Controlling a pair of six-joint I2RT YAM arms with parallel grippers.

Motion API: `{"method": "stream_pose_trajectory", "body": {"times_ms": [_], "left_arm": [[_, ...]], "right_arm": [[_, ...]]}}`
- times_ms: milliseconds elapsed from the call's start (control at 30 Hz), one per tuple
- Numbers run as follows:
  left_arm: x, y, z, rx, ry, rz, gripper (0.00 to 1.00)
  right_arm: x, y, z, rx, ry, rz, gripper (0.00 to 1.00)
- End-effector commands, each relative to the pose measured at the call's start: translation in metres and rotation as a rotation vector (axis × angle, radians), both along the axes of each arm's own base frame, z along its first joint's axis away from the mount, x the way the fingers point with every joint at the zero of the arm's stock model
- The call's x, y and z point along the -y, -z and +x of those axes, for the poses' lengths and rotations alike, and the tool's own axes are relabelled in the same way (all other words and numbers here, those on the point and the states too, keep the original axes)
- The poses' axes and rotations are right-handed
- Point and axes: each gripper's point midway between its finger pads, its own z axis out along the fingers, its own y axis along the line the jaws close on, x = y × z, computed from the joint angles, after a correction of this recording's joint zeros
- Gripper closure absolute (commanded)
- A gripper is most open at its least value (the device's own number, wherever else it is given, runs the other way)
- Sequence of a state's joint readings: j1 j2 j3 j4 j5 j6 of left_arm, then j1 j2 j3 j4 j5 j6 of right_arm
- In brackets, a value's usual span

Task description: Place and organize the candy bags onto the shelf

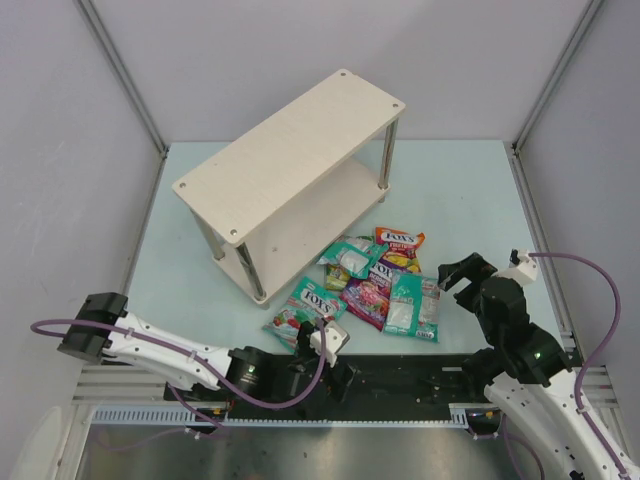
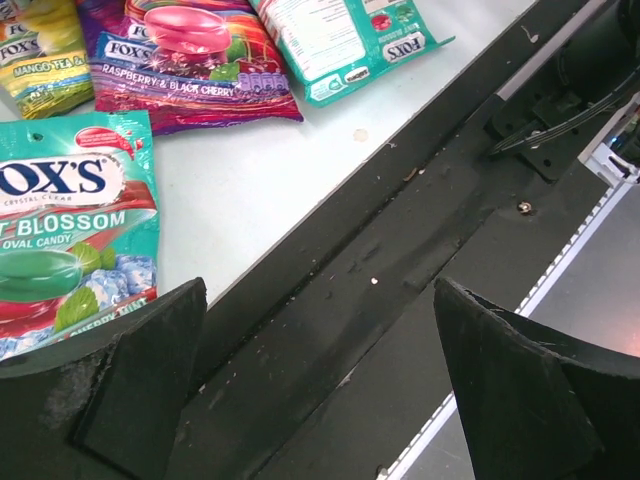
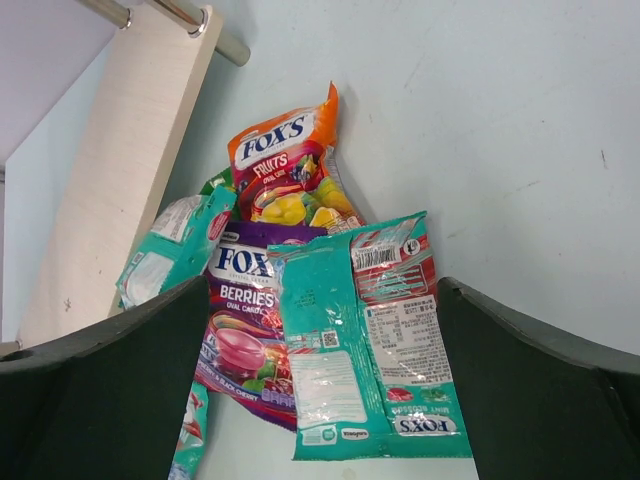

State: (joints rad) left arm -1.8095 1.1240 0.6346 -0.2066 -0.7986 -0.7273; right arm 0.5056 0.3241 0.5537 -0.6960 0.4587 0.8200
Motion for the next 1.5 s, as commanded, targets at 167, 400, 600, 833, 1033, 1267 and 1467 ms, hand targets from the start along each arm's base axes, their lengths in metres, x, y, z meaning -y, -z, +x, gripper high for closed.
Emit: {"method": "stream_pose_trajectory", "body": {"times_ms": [167, 400, 600, 833, 1033, 1267, 1467], "left_arm": [[-0.005, -0.013, 0.008, -0.015, -0.068, -0.043, 0.00], [-0.004, -0.009, 0.005, -0.020, -0.056, -0.028, 0.00], [-0.004, -0.010, 0.006, -0.009, -0.052, -0.032, 0.00], [0.006, -0.016, 0.003, 0.003, -0.011, -0.061, 0.00], [0.005, -0.018, 0.002, 0.012, 0.000, -0.054, 0.00], [0.004, -0.021, 0.000, 0.000, 0.020, -0.081, 0.00], [0.002, -0.029, -0.001, -0.007, 0.036, -0.134, 0.00]], "right_arm": [[0.007, -0.009, 0.005, 0.040, 0.049, 0.007, 0.00], [0.005, -0.001, 0.005, 0.000, 0.059, 0.014, 0.00], [-0.006, -0.001, 0.015, -0.033, 0.016, -0.015, 0.00], [-0.018, 0.044, 0.015, -0.290, 0.003, -0.058, 0.00], [-0.023, 0.067, 0.016, -0.388, 0.016, -0.051, 0.02], [-0.025, 0.090, 0.024, -0.388, -0.016, 0.079, 0.07], [-0.034, 0.084, 0.035, -0.257, -0.099, 0.158, 0.09]]}}
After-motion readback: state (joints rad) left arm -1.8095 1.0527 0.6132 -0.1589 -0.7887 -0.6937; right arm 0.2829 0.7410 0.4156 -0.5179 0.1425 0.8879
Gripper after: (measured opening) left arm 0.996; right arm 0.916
